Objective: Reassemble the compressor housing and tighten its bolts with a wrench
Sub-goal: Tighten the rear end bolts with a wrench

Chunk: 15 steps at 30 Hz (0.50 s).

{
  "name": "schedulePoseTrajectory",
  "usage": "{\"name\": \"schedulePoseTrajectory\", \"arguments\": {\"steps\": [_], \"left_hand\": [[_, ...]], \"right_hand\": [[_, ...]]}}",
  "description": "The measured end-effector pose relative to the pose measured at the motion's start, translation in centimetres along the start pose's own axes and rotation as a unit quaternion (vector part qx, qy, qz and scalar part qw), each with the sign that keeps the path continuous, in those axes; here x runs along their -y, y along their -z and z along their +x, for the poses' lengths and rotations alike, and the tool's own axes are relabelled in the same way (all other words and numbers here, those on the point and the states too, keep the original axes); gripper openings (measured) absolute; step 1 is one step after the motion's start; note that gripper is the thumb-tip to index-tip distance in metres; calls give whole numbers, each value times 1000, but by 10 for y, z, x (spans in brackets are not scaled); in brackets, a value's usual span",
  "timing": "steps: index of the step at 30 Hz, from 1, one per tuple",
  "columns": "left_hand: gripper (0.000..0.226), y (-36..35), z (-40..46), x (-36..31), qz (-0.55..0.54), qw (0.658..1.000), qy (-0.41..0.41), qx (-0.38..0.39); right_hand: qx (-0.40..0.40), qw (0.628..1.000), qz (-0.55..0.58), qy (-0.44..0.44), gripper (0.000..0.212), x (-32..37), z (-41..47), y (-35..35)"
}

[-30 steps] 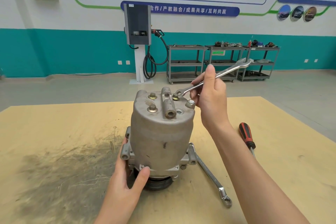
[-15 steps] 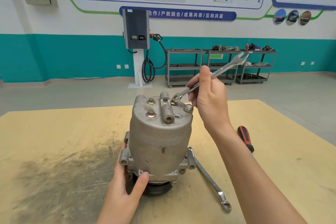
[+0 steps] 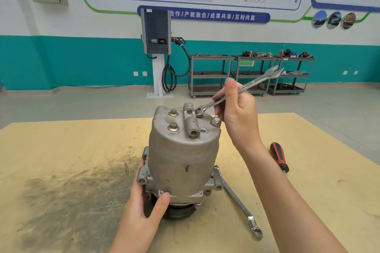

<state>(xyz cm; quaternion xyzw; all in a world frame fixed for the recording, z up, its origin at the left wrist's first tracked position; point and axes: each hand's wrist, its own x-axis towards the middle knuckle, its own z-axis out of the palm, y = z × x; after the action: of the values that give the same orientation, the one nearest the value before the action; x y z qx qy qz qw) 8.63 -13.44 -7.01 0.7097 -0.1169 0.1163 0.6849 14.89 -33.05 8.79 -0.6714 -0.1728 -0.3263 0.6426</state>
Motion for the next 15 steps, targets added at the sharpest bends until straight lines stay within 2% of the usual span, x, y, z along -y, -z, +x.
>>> {"name": "schedulePoseTrajectory", "arguments": {"steps": [3,6,8,9,11,15], "left_hand": [[95,0,0,-1,-4,1000,6,4],[101,0,-1,-2,-9,1000,14,10],[106,1,0,-2,-12,1000,15,12],[106,1,0,-1,-10,1000,14,12],[100,1,0,0,-6,1000,8,7],[90,0,1,3,9,1000,-3,-2]], "right_hand": [[13,979,-153,137,47,12,-4,-2],[4,903,-351,250,42,22,-7,-5],[-9,870,-407,279,48,25,-10,-8],[-13,874,-399,275,50,26,-10,-8],[-26,909,-337,243,50,30,-8,-5],[-37,985,-111,127,48,32,0,5]]}}
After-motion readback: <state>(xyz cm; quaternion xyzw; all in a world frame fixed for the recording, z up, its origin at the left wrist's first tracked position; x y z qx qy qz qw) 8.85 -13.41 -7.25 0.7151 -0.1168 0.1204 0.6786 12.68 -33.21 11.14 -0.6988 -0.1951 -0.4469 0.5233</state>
